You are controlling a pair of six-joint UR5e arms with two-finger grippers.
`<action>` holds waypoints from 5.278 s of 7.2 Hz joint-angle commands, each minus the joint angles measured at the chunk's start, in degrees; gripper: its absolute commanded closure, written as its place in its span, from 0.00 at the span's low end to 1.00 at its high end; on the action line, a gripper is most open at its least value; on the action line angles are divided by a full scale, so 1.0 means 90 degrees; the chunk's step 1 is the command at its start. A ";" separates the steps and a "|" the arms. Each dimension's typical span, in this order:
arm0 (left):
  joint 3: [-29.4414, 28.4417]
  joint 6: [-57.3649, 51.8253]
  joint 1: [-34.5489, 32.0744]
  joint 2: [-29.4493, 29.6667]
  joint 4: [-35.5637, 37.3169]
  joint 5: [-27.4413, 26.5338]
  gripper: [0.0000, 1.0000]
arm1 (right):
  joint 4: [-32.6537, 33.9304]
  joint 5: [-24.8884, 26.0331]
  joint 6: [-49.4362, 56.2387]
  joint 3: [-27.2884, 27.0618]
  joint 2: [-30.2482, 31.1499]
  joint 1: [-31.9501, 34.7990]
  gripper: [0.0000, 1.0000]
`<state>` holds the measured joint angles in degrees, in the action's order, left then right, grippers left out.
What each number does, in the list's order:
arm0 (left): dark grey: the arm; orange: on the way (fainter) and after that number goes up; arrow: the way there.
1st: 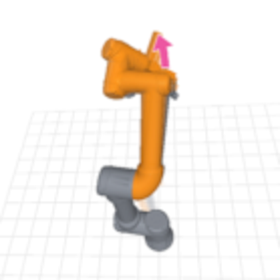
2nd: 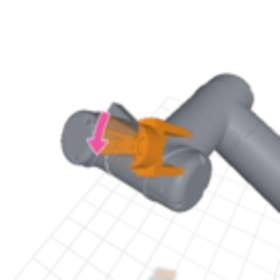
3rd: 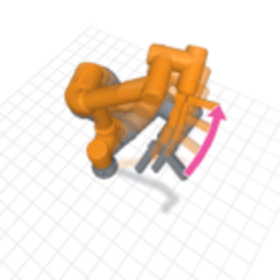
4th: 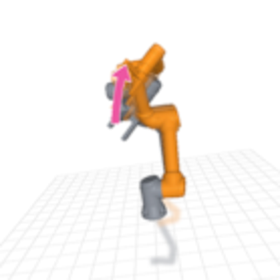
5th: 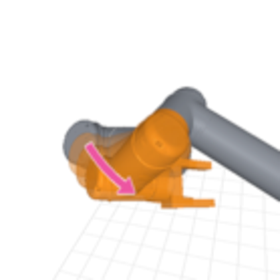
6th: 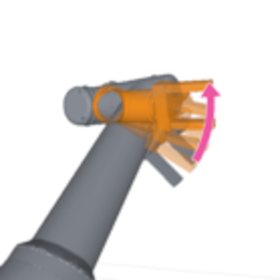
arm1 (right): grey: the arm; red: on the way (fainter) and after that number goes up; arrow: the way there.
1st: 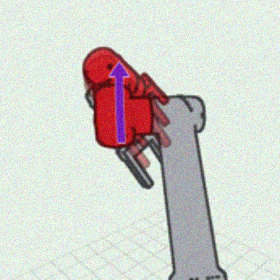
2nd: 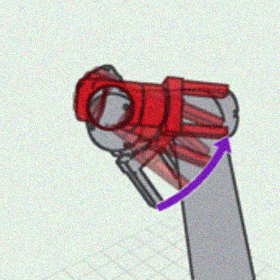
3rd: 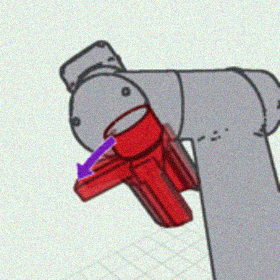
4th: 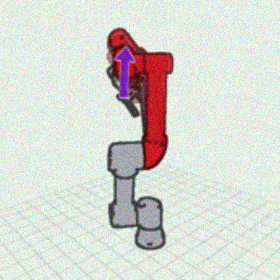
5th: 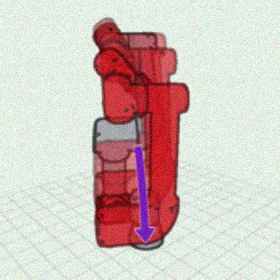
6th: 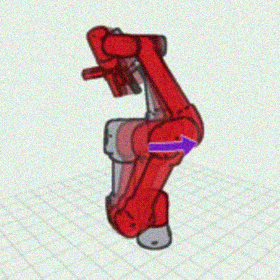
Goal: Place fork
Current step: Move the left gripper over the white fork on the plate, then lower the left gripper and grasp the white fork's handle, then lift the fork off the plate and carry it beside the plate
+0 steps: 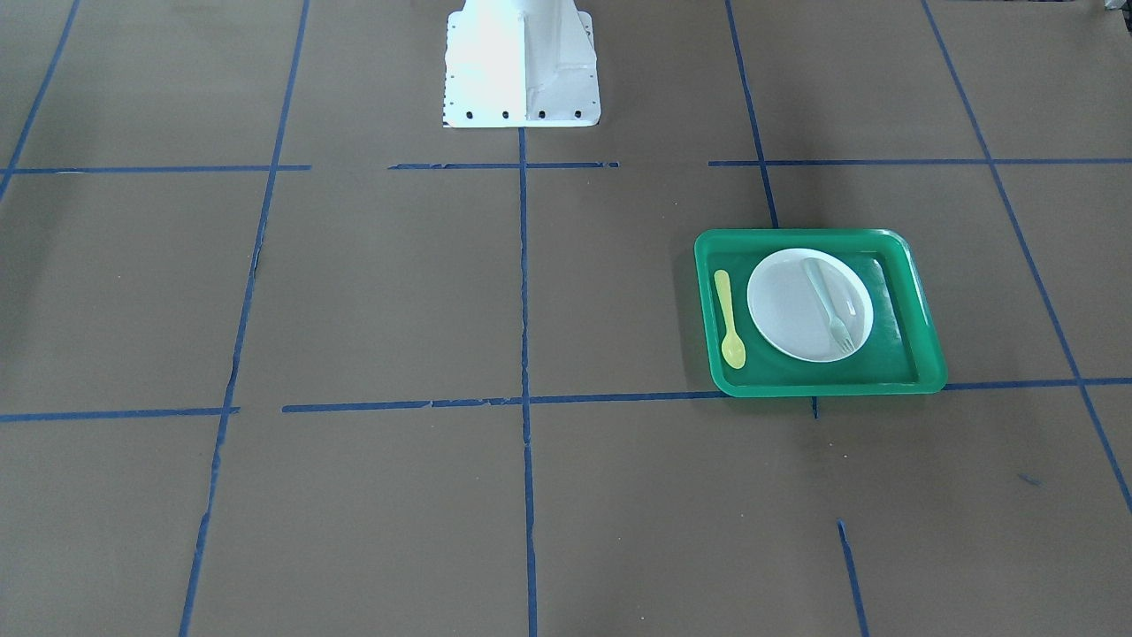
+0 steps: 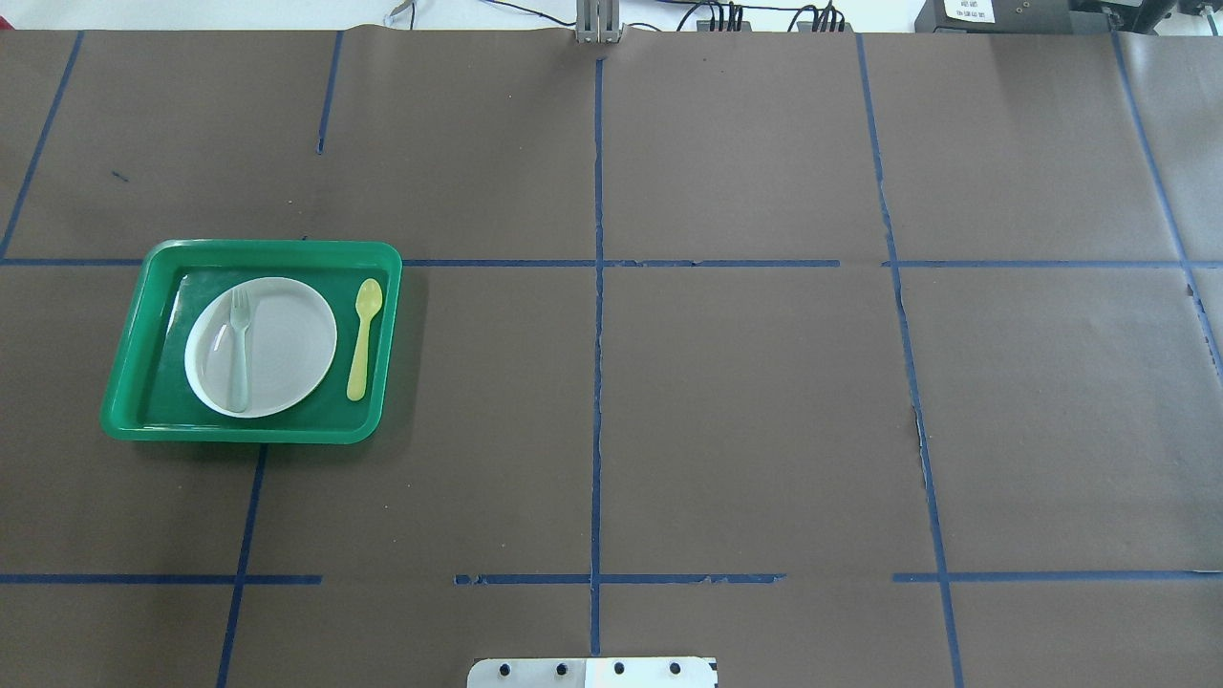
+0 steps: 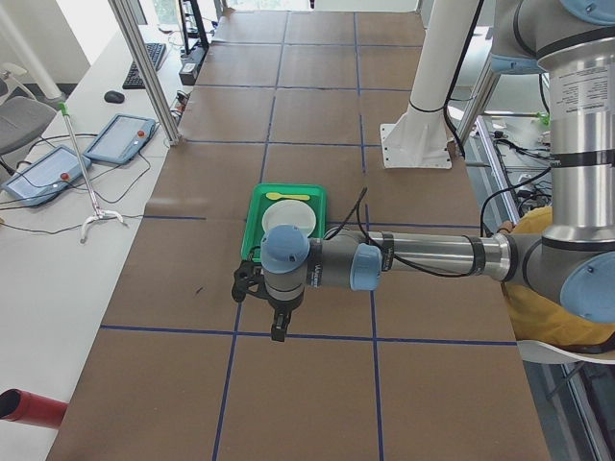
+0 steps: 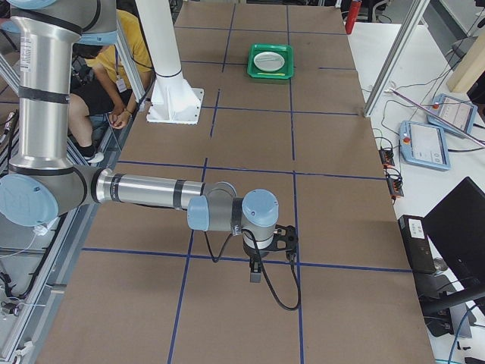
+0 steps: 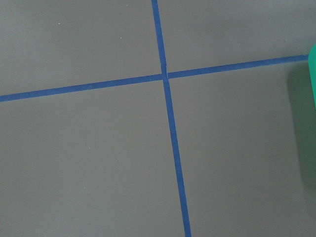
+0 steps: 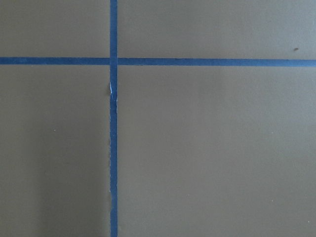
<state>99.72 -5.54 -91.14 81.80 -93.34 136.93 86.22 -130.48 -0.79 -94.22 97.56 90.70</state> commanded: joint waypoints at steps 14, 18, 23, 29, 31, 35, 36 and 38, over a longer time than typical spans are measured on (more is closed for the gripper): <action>0.0318 0.7008 0.4557 0.1652 -0.2011 -0.2256 0.01 | -0.0010 0.0005 0.0000 0.0000 0.0000 0.0000 0.00; 0.0004 0.7412 0.5175 0.1673 -0.2324 -0.2402 0.07 | 0.0000 0.0005 0.0000 0.0000 0.0000 0.0000 0.00; -0.0162 0.7441 0.5332 0.1663 -0.2315 -0.2354 0.26 | 0.0000 -0.0005 0.0000 0.0000 0.0000 0.0000 0.00; -0.0192 0.7441 0.5332 0.1673 -0.2276 -0.2324 1.00 | 0.0000 0.0005 0.0000 0.0000 0.0000 0.0000 0.00; -0.0153 0.7451 0.5313 0.1663 -0.2256 -0.2324 1.00 | -0.0010 0.0005 0.0000 0.0000 0.0000 0.0000 0.00; 0.0101 0.7364 0.5118 0.1546 -0.2275 -0.1974 1.00 | 0.0000 0.0005 0.0000 0.0000 0.0000 0.0000 0.00; 0.0091 0.7344 0.5079 0.1546 -0.2275 -0.1963 1.00 | 0.0000 -0.0004 0.0000 0.0000 0.0000 0.0000 0.00; 0.0111 0.7189 0.4836 0.1527 -0.2275 -0.1943 1.00 | 0.0000 0.0005 0.0000 0.0000 0.0000 0.0000 0.00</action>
<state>100.66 60.19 -46.19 95.68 -113.81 119.26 86.22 -130.46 -0.79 -94.22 97.56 90.70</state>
